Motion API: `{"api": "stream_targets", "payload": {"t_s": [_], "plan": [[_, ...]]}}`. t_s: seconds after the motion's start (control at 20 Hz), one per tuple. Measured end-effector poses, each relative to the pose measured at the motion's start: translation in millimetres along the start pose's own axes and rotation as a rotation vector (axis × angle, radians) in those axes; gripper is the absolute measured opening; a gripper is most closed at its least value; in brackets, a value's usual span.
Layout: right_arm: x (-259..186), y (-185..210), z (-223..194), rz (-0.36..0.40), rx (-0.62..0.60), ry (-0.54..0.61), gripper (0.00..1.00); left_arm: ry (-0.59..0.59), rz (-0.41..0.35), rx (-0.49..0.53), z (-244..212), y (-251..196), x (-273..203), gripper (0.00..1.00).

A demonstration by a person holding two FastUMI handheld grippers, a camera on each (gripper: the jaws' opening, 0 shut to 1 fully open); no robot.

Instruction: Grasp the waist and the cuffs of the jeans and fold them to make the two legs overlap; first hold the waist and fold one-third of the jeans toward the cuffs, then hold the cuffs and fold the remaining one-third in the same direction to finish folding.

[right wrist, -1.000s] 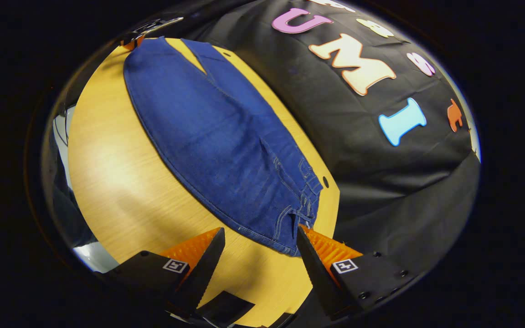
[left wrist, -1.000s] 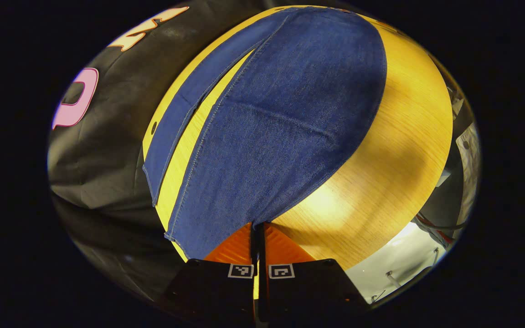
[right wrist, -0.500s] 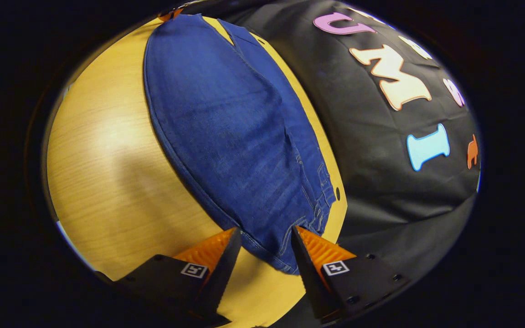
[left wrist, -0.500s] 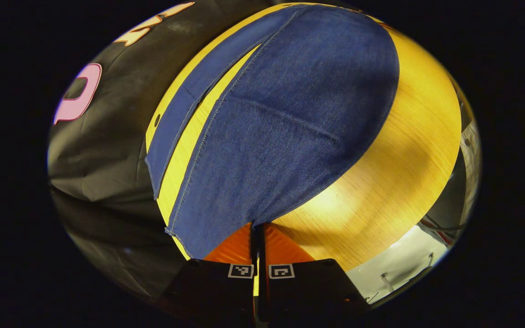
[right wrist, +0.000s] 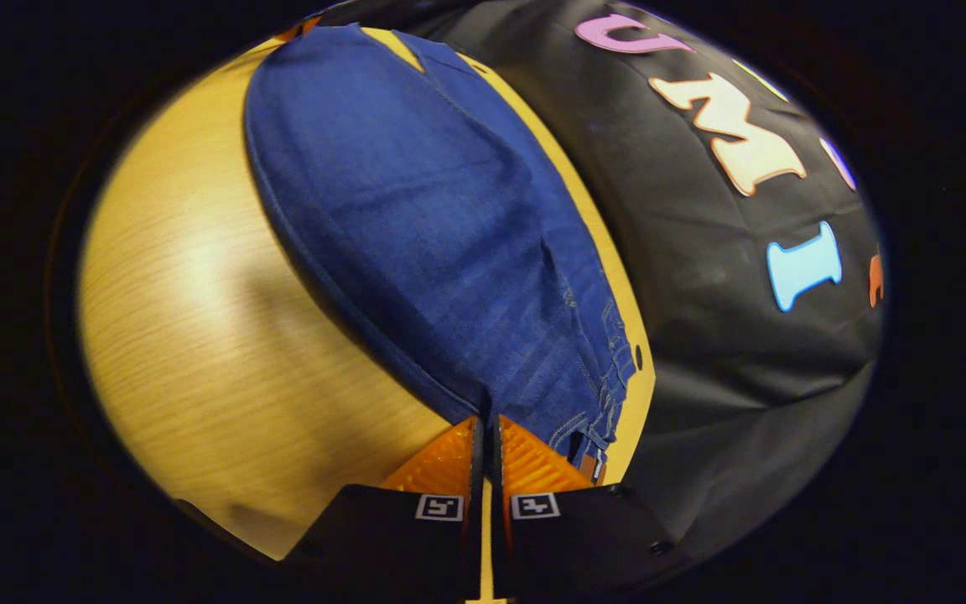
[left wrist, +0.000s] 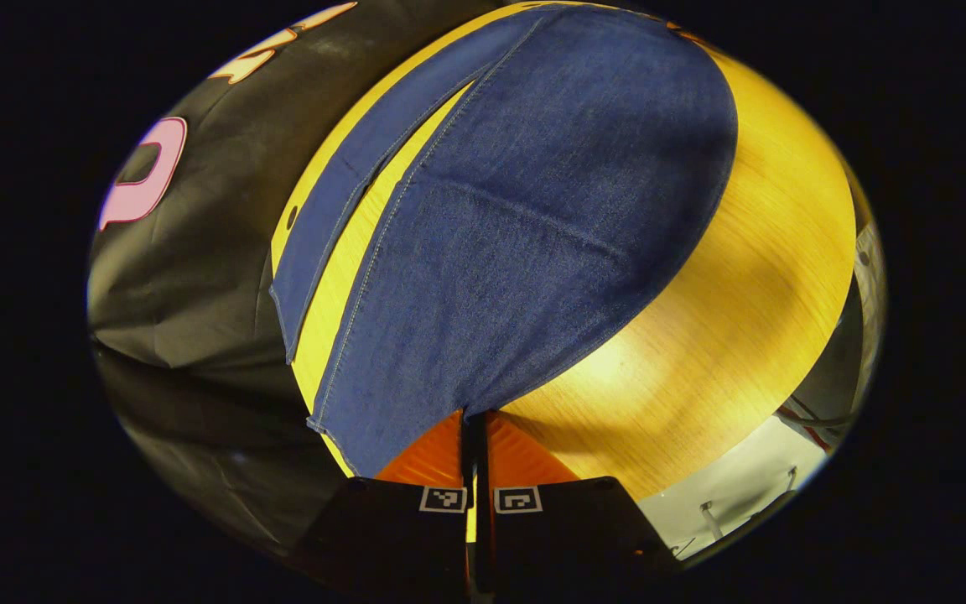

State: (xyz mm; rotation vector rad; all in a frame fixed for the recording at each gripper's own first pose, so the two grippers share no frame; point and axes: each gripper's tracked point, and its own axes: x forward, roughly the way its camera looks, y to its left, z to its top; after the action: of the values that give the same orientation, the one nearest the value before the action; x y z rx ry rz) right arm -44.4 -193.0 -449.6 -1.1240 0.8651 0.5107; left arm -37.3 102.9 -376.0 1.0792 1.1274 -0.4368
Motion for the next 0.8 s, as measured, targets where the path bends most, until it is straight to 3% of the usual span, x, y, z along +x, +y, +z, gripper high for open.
{"api": "stream_targets", "payload": {"t_s": [0.1, 0.3, 0.6, 0.8], "plan": [[-5, -1, 1, -0.011, 0.032, -0.008, 0.02, 0.005, -0.006, -0.026, 0, 0, 0, 0.0], [-25, -29, 15, -0.09, 0.184, -0.078, 0.03, -0.012, -0.022, -0.175, 4, 7, -6, 0.0], [-40, -76, 45, -0.177, 0.308, -0.138, 0.03, -0.047, 0.089, -0.294, 25, 56, -33, 0.0], [-49, -117, 70, -0.252, 0.411, -0.176, 0.02, -0.093, 0.144, -0.278, 49, 109, -46, 0.0]]}}
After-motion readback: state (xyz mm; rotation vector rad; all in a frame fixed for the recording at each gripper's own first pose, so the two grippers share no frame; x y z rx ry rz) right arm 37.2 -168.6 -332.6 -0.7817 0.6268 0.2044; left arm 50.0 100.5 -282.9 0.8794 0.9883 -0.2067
